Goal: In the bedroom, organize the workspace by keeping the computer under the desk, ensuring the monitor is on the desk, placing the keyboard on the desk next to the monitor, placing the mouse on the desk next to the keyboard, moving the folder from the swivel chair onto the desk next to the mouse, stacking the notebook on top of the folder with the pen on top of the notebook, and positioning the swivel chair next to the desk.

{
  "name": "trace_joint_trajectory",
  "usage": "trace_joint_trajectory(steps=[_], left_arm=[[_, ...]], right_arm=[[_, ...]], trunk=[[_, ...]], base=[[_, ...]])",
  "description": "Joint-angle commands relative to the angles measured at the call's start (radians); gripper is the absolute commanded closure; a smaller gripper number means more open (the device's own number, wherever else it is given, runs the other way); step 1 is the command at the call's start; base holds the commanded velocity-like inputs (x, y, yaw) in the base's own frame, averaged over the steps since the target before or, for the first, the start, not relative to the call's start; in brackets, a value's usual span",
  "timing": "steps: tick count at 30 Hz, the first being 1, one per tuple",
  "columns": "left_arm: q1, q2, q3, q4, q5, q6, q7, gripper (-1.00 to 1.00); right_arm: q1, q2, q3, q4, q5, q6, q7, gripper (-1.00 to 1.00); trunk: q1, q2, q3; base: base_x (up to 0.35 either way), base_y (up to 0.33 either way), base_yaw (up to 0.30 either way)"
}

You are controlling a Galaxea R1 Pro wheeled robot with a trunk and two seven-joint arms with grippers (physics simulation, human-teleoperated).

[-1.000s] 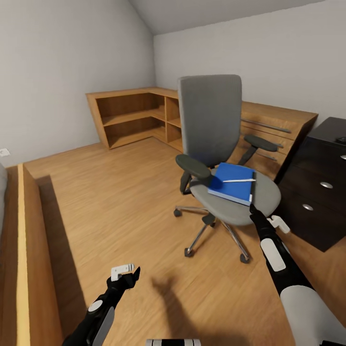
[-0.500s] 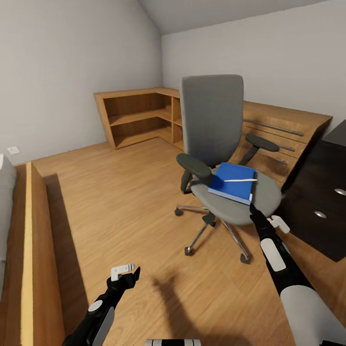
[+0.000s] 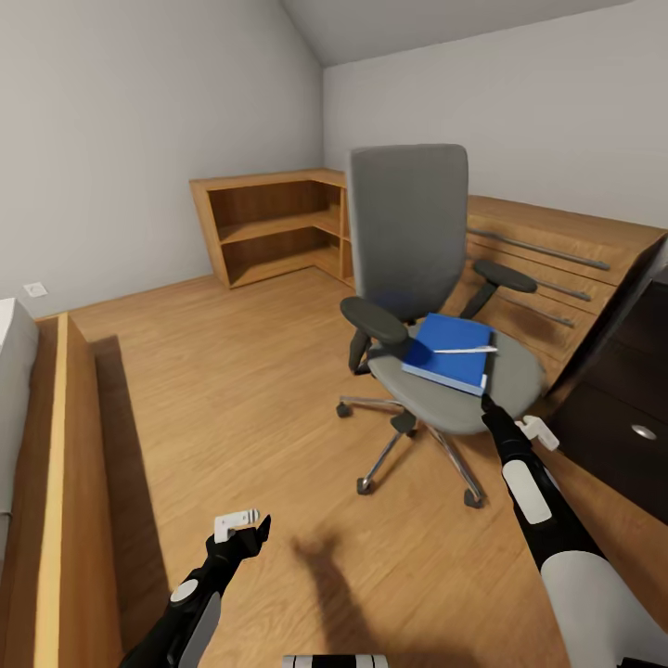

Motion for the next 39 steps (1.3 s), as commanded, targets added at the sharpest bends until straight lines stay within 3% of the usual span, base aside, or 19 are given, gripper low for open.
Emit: trace_joint_trajectory(steps=[1,17,39], left_arm=[[-0.001,-0.001,0.004,0.001,0.010,-0.001,-0.009,-1.00],[-0.001,-0.001,0.004,0.001,0.009,-0.001,-0.009,-1.00],[-0.001,-0.001,0.004,0.001,0.009,-0.001,-0.009,-1.00]], right_arm=[[0.000,-0.001,0.004,0.069,-0.015,-0.004,-0.003,-1.00],[0.000,-0.002,0.004,0.069,-0.015,-0.004,-0.003,-1.00],[0.000,0.000,0.004,0.069,-0.015,-0.004,-0.001,-1.00]], trunk=[[0.001,0.000,-0.001],[0.001,0.000,-0.001],[0.001,0.000,-0.001]], base=[[0.322,0.000,0.001],[0.254,0.000,0.000],[-0.063,0.003,0.000]])
